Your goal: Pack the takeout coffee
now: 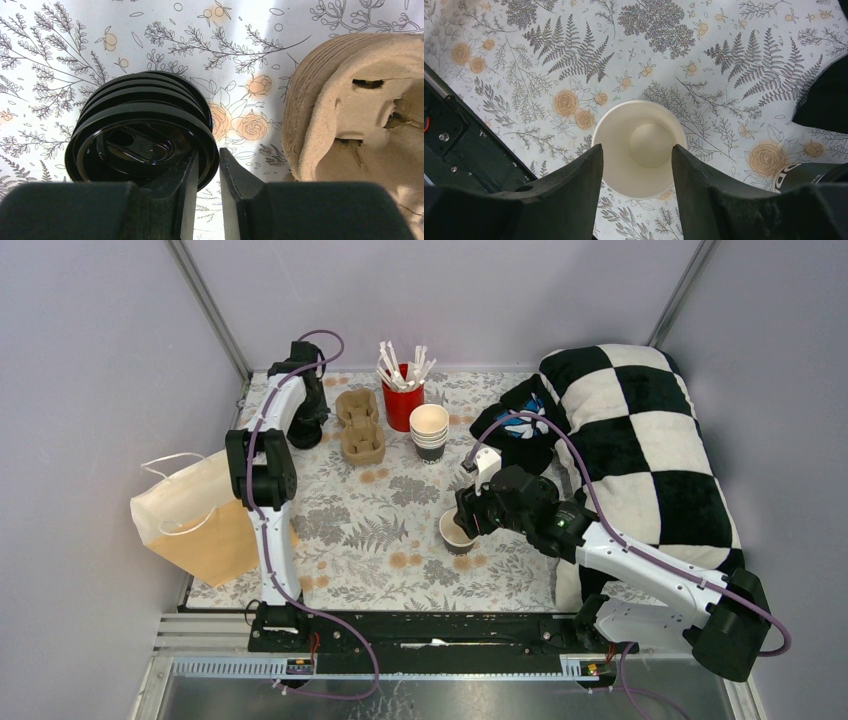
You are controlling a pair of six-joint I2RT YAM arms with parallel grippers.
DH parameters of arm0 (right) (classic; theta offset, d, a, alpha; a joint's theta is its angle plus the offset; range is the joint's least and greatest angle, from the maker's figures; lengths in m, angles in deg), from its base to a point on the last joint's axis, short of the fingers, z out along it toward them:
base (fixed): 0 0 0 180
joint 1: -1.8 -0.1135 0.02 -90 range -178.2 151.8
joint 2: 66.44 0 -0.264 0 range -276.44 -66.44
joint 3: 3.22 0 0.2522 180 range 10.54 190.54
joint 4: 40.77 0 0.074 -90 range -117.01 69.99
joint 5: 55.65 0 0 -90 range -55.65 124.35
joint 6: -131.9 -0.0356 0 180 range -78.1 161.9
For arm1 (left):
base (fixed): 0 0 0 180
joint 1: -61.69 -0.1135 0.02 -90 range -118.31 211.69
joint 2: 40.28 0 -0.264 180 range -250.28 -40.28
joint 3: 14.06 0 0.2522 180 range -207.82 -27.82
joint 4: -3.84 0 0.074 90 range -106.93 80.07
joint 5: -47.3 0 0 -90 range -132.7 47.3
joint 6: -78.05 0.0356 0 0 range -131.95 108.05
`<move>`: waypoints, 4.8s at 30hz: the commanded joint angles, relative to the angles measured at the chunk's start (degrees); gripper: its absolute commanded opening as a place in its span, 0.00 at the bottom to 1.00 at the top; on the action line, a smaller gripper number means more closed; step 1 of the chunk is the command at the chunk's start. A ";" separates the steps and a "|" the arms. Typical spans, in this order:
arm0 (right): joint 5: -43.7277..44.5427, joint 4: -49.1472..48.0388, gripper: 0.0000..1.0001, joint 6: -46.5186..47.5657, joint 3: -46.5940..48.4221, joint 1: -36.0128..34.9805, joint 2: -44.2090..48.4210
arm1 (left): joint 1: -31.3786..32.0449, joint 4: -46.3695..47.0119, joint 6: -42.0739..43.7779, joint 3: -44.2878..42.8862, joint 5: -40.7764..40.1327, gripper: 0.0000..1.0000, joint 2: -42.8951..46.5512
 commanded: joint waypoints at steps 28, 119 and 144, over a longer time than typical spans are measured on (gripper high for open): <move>-0.79 -1.26 0.59 -0.72 1.97 -0.42 0.14 | -0.34 -0.64 -1.55 0.45 0.59 0.10 6.79; -51.59 -6.89 0.72 -34.17 29.44 26.49 -4.04 | 33.31 104.53 -83.10 55.64 53.73 0.00 53.95; 6.67 39.48 0.64 -7.73 32.02 -4.04 -18.93 | 24.73 19.27 -40.84 64.73 32.09 0.79 72.39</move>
